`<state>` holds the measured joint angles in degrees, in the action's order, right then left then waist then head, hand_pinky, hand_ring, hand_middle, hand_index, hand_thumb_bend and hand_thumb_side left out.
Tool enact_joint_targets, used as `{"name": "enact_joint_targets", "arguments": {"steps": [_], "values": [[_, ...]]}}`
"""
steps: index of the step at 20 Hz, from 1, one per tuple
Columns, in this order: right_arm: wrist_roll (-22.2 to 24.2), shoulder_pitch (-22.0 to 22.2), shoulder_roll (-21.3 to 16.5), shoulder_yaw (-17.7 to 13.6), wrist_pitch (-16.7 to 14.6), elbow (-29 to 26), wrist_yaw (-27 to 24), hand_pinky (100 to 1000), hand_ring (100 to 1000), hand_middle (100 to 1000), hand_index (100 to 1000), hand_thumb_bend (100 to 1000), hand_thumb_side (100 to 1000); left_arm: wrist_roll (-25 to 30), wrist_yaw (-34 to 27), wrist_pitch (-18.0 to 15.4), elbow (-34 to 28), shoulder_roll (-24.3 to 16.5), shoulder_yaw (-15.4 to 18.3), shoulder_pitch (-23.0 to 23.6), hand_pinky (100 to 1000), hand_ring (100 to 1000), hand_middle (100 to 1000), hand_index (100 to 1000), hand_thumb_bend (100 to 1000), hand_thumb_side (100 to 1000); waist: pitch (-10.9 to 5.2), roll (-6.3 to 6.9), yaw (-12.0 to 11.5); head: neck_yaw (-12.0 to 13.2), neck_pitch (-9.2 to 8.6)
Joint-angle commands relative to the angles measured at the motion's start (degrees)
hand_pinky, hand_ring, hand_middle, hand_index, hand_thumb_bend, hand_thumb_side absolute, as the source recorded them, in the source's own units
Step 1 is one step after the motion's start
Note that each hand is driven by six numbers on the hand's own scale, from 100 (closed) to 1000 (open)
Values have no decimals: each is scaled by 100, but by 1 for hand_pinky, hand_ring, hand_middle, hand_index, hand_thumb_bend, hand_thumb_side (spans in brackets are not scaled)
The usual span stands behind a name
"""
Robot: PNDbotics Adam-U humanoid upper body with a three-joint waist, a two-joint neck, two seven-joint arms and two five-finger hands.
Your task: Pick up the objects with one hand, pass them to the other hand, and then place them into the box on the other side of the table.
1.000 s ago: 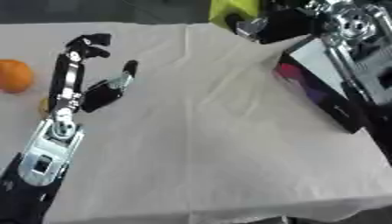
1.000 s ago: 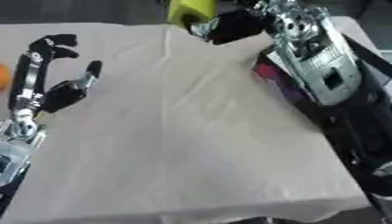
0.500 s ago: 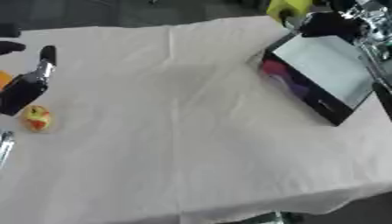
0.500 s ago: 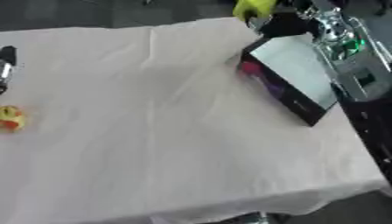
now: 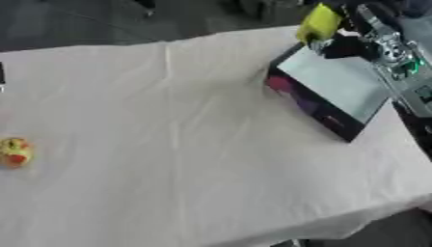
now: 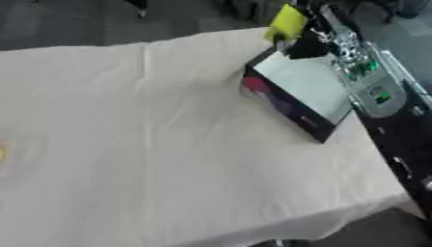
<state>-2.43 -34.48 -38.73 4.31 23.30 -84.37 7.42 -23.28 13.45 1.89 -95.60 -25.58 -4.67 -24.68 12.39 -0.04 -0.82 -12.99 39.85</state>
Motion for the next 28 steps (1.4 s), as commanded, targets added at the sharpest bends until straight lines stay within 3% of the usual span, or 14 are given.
{"name": "enact_joint_targets", "arguments": {"steps": [1, 9, 14, 17, 21, 28], "values": [[-125, -45, -246, -128, -46, 219, 186, 927, 758, 576, 581, 245, 100, -83, -41, -1, -151, -218, 119, -45, 787, 635, 668, 773, 399, 366, -90, 9, -10, -55, -89], [-240, -4, -254, -222, -90, 869, 689, 919, 771, 608, 618, 311, 100, -225, -34, 5, -199, -263, 230, -29, 787, 636, 669, 772, 399, 360, -83, 22, -41, -72, -20], [-271, 1, -264, -279, -71, 1193, 1007, 910, 821, 736, 741, 496, 100, -279, -28, 8, -209, -277, 269, -37, 787, 637, 670, 771, 394, 354, -80, 31, -63, -67, 59], [-194, 6, -274, -292, -86, 1304, 1238, 915, 862, 813, 823, 567, 164, -295, -25, 11, -198, -278, 277, -33, 787, 637, 670, 771, 400, 358, -77, 35, -72, -47, 66], [-224, 8, -271, -351, -44, 1386, 1538, 926, 926, 895, 898, 551, 231, -307, -22, 12, -190, -277, 288, -37, 787, 638, 670, 771, 401, 357, -80, 35, -82, -24, 68], [-462, 21, -248, -422, -19, 1350, 1539, 931, 941, 914, 912, 547, 240, -318, -19, 17, -183, -273, 299, -36, 794, 637, 668, 770, 387, 359, -80, 28, -86, 58, 55]]}}
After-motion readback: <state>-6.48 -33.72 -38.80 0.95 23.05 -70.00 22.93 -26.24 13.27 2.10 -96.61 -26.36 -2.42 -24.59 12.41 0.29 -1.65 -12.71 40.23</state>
